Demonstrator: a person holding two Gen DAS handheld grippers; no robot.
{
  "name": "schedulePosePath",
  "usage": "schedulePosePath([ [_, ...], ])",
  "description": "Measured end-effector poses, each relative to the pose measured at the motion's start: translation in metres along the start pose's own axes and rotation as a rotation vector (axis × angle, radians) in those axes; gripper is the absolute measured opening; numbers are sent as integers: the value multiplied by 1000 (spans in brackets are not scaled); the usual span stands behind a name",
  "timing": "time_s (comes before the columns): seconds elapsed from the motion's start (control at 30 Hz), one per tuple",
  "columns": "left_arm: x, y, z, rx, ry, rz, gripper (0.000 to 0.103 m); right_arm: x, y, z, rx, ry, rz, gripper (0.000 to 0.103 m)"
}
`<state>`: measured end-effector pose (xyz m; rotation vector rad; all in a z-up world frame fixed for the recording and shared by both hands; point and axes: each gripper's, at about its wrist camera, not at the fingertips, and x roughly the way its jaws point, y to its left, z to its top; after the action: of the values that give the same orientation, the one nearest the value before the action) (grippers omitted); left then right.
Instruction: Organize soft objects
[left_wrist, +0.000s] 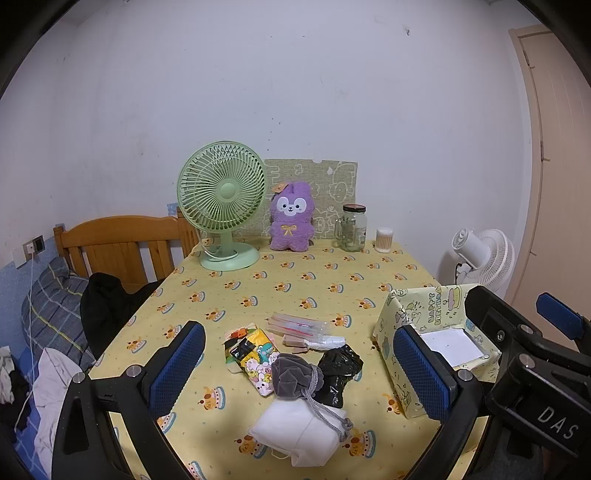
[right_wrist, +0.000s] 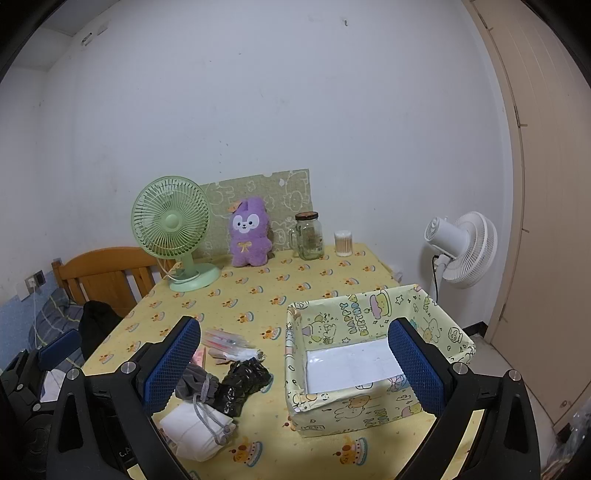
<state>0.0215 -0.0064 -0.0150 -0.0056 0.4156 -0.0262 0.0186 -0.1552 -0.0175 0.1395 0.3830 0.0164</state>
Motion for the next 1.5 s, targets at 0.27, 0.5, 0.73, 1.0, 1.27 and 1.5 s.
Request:
schedulePosePath([
  [0.27,-5,-1,-2,6,-12,-7,103,-5,2,0,-13,-5,8,102],
  [0.5,-1,-1,-5,12,7,-2,102,1,7,-4,-12,13,21,97],
  [0.73,6,-3,-20,34,21,-15,99,12,17,-18,-16,42,37,94],
  [1.0,14,0,-36,45,53,-41,98,22,30,-34,-31,75,81,94],
  [1.27,34,7,-64,69,137,-37,98,43,42,-62,-53,146,109,90],
  [1.5,48,13,-87,70,193,-54,98,56,47,-87,-60,175,110,87],
])
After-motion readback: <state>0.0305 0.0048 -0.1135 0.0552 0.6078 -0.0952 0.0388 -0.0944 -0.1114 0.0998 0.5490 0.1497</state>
